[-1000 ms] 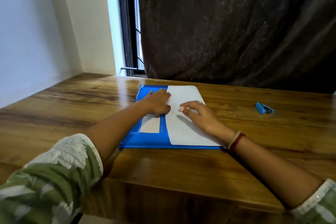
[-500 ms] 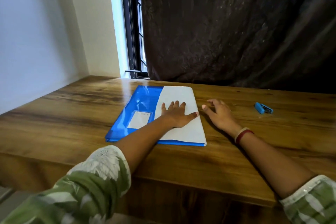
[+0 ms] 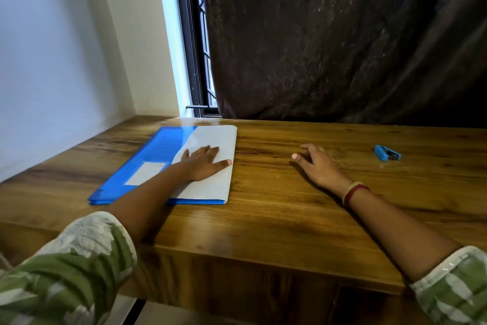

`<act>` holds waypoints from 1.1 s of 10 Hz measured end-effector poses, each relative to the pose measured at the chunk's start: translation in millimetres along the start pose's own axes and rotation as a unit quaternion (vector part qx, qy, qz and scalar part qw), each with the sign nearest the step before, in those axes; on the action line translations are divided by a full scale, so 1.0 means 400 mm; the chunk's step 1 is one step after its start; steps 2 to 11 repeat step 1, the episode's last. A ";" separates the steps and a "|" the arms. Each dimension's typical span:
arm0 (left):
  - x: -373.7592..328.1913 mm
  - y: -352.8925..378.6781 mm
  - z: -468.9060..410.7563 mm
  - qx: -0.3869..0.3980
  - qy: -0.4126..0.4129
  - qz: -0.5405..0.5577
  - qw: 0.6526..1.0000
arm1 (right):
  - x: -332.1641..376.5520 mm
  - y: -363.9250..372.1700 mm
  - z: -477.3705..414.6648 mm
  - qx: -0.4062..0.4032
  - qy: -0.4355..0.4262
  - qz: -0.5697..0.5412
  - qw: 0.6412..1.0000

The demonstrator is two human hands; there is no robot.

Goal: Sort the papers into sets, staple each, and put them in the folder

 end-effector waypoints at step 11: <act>-0.027 -0.033 -0.004 -0.032 0.031 -0.006 0.999 | -0.001 0.000 -0.009 -0.031 0.003 0.008 0.999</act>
Point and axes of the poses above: each hand's wrist, its own z-axis away from the middle knuckle, its own y-axis out of the palm, x = y × z, the point moved 9 cm from there along -z, towards the middle knuckle, and after that the axes turned 11 degrees about z, right-handed, at the moved point
